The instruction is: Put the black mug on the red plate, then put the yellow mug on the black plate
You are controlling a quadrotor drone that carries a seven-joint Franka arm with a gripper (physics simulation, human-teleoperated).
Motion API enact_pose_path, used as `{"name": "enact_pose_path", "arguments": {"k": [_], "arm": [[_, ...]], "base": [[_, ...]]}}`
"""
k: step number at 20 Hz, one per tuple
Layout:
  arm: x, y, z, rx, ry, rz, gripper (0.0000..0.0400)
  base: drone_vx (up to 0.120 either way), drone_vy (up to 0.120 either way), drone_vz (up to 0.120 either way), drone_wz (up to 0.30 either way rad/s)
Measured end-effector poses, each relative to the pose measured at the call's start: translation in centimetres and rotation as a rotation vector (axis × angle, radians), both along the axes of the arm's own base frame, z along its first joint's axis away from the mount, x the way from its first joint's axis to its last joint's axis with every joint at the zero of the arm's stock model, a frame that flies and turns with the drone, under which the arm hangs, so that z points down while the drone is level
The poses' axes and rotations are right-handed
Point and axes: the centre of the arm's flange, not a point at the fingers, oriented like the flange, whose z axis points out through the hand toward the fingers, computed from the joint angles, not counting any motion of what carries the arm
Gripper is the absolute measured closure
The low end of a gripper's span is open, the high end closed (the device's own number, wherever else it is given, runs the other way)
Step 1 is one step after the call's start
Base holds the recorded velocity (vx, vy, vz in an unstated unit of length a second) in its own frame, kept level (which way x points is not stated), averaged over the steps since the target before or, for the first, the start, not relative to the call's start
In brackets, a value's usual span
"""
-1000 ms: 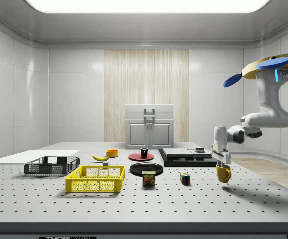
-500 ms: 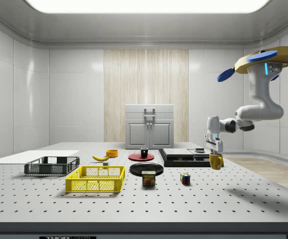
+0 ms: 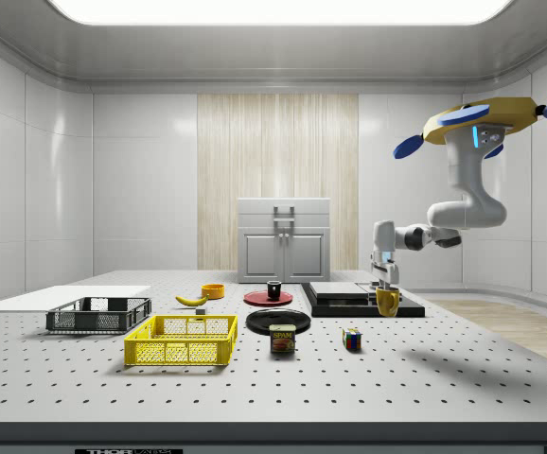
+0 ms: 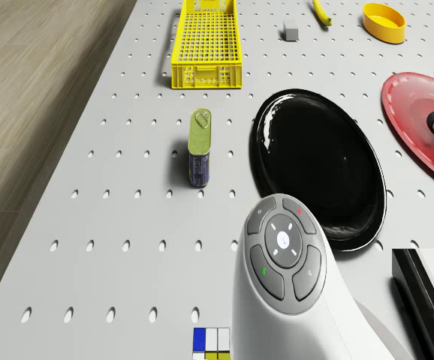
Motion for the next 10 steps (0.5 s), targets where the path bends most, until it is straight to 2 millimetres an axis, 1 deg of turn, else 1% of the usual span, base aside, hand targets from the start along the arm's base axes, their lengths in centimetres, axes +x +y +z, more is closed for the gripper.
{"name": "enact_pose_path", "arguments": {"k": [10], "arm": [[0.00, 0.00, -0.02, 0.000, 0.000, 0.000, 0.0290]], "base": [[0.120, -0.120, 0.000, 0.000]]}}
